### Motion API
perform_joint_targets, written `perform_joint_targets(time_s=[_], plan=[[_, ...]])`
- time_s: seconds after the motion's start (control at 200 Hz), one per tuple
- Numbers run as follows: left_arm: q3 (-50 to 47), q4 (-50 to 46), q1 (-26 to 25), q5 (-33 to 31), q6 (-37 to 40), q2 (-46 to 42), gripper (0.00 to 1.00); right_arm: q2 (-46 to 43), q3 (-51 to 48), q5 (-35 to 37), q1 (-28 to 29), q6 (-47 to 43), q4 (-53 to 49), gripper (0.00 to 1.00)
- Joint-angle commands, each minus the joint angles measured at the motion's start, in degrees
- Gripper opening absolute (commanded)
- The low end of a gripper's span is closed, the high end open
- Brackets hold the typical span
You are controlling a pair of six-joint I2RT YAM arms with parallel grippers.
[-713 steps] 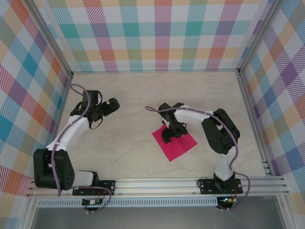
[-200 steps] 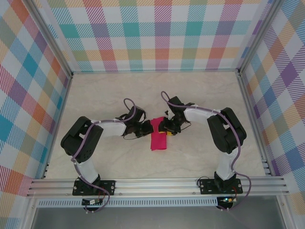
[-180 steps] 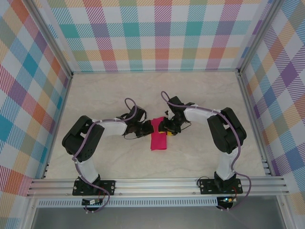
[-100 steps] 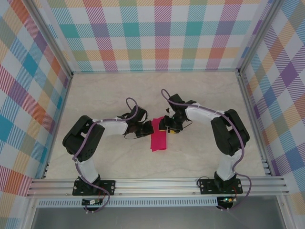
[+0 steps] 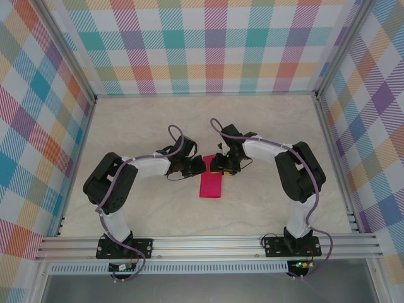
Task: Fold a paper plane with a square sheet of paper (pick it up from the middle)
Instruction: Hold the square sheet of paper at the center of the table.
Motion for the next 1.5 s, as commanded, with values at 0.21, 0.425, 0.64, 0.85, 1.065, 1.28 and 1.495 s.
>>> perform_joint_targets(time_s=[0.21, 0.425, 0.64, 0.85, 1.065, 1.28, 1.495], plan=[[-2.1, -0.7, -0.9, -6.1, -1.6, -6.9, 0.22, 2.3, -2.6, 2.7, 0.5, 2.7, 0.8, 0.46], [-3.1, 1.1, -0.9, -4.7, -2.0, -6.3, 0.32, 3.0, -4.0, 3.1, 0.8, 2.2, 1.4, 0.49], [-4.4, 3.5, -0.9, -2.9, -4.8, -5.3, 0.32, 3.6, -4.4, 5.1, 1.3, 4.0, 1.2, 0.52], [-4.6, 3.3, -0.9, -3.0, -4.6, -5.1, 0.27, 4.8, -4.0, 7.1, 1.8, 4.2, 0.0, 0.53], [-3.8, 3.2, -0.9, -2.1, -4.6, -3.9, 0.20, 5.9, -3.7, 8.1, 2.1, 4.5, -0.3, 0.53], [-3.6, 3.0, -0.9, -1.5, -4.4, -3.1, 0.16, 6.7, -3.5, 8.3, 2.3, 3.7, -0.4, 0.54], [-3.7, 3.3, -0.9, -2.3, -4.7, -3.2, 0.14, 8.0, -2.8, 7.8, 2.8, 1.9, -0.9, 0.55]])
